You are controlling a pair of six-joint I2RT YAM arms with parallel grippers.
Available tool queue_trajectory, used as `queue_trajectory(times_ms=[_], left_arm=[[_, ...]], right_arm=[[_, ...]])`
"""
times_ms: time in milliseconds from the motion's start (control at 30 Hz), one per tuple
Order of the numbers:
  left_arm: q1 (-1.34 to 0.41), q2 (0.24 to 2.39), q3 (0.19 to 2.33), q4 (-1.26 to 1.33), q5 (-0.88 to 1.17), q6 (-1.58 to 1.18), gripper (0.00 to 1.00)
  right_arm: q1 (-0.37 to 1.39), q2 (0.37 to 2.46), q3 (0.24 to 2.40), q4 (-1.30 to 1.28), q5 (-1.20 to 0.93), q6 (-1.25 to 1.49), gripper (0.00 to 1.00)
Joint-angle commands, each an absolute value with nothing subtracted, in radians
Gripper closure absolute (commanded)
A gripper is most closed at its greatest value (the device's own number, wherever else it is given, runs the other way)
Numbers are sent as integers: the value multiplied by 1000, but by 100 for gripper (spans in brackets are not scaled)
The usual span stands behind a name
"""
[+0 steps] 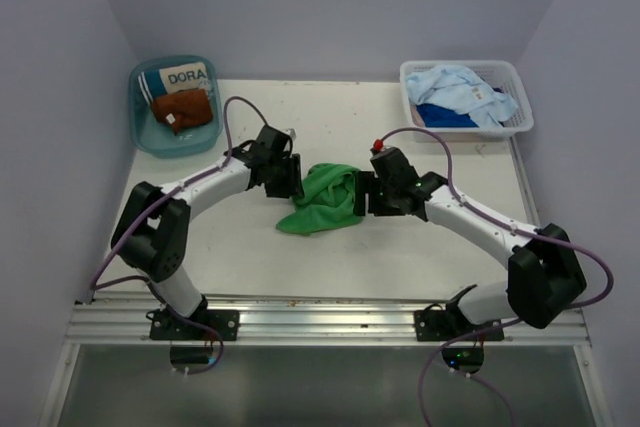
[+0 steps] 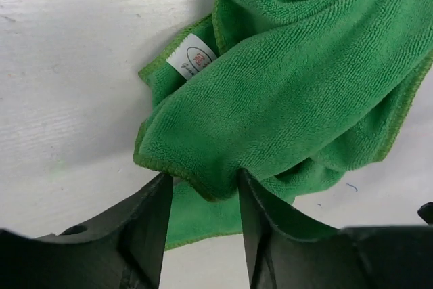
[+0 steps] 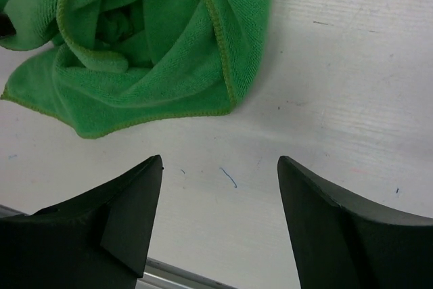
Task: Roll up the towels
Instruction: Flatten the towel
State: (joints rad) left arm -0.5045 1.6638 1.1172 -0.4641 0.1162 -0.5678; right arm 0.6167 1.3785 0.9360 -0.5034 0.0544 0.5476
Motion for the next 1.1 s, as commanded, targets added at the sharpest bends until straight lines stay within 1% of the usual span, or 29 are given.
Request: queue_trajectory(times_ms=[0, 67, 100, 167, 200, 300, 333, 367, 400, 433, 500, 533, 567, 600, 700, 733, 800, 833, 867, 967, 1067], left_arm=[[-500, 1693, 1160, -374, 160, -575, 56], [-500, 1695, 1170, -382, 158, -569, 72], [-500, 1692, 1183, -388, 146, -568, 84], [-497, 1675, 1192, -402, 129, -566, 96], [-494, 1668, 1198, -406, 115, -566, 100], [-483, 1644, 1201, -416, 109, -566, 100], [-477, 1631, 1200, -416, 110, -569, 100], [-476, 1623, 1200, -417, 110, -569, 100], [-474, 1617, 1200, -419, 112, -571, 100], [-471, 1603, 1200, -419, 113, -574, 100], [-463, 1589, 1204, -422, 121, -574, 100], [-460, 1571, 1207, -422, 123, -574, 100], [-451, 1563, 1216, -429, 123, -572, 100], [-445, 1556, 1223, -434, 126, -571, 100], [-404, 1522, 1261, -442, 167, -561, 100], [-387, 1514, 1276, -440, 182, -552, 100], [-325, 1516, 1351, -434, 236, -551, 100], [-304, 1528, 1389, -440, 247, -549, 100], [-270, 1535, 1472, -458, 253, -545, 100], [-236, 1549, 1625, -498, 248, -523, 100], [-207, 1545, 1731, -538, 253, -506, 100]], right_arm=[[620, 1423, 940, -433, 60, 592, 27], [621, 1453, 946, -411, 98, 597, 28], [621, 1488, 948, -404, 107, 598, 30], [618, 1529, 965, -373, 112, 598, 33], [620, 1566, 971, -367, 113, 600, 35], [620, 1617, 1000, -328, 103, 598, 39], [620, 1650, 1009, -293, 95, 600, 44], [620, 1651, 1012, -293, 98, 600, 44], [620, 1664, 1015, -290, 103, 603, 47], [620, 1686, 1029, -296, 104, 604, 56], [620, 1695, 1038, -298, 117, 604, 70], [620, 1686, 1046, -304, 129, 604, 89], [617, 1677, 1052, -311, 147, 604, 98], [617, 1666, 1060, -319, 193, 594, 100], [569, 1606, 1121, -357, 225, 555, 100], [528, 1591, 1164, -374, 222, 543, 100], [486, 1548, 1218, -388, 213, 513, 100], [454, 1537, 1288, -408, 218, 499, 100], [448, 1526, 1330, -425, 231, 483, 100], [440, 1485, 1486, -483, 281, 417, 100], [440, 1424, 1581, -506, 302, 376, 100]])
